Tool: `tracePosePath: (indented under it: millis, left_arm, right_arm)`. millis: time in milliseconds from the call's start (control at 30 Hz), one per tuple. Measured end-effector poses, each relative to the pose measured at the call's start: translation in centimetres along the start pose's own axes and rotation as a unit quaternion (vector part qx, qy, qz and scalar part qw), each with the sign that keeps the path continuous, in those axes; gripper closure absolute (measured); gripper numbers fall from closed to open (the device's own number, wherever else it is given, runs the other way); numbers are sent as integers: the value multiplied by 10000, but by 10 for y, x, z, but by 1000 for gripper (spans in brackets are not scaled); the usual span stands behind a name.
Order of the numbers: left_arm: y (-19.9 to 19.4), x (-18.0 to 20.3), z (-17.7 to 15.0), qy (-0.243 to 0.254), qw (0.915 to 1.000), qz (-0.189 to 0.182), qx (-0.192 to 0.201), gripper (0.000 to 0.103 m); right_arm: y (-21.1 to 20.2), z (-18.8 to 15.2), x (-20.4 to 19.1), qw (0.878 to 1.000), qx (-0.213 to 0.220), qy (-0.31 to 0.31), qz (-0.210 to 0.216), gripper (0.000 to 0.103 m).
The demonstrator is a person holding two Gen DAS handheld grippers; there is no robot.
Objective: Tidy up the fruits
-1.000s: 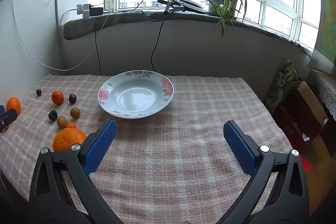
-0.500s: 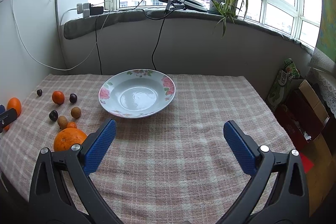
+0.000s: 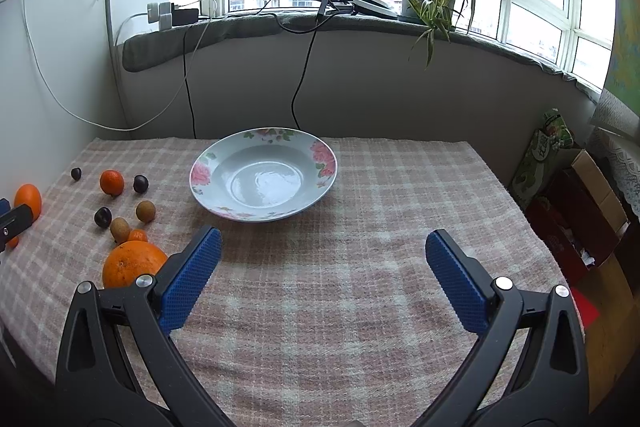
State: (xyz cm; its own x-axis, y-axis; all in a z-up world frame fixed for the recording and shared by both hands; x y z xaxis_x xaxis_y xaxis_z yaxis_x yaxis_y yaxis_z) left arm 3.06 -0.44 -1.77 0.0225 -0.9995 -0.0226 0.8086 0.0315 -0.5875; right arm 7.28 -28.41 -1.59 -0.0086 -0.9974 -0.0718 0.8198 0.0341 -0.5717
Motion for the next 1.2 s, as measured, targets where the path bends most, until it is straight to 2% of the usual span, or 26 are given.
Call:
tracePosePath:
  millis: [967, 1200]
  left_arm:
    - [2, 3, -3, -16, 10000, -18, -12, 19]
    - [7, 2, -7, -87, 9998, -149, -75, 19]
  right_arm:
    - [4, -4, 0, 9999, -100, 12, 51, 0]
    - [10, -5, -2, 9995, -273, 22, 125, 0]
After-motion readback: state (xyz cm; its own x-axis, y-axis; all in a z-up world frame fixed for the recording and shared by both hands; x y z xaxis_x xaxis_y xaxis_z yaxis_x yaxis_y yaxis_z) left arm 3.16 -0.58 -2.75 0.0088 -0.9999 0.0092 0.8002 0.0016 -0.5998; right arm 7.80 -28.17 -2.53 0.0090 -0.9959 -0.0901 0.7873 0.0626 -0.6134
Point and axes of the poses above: each gripper's, at about its wrist camera, not at the fingertips, and y roughly the way its jaws point, x to its right, z to its top, the point moved 4 cm from there along y, roughly the way its jaws point, and after that the axes turned 7 degrees about y, right-handed, at the moved point
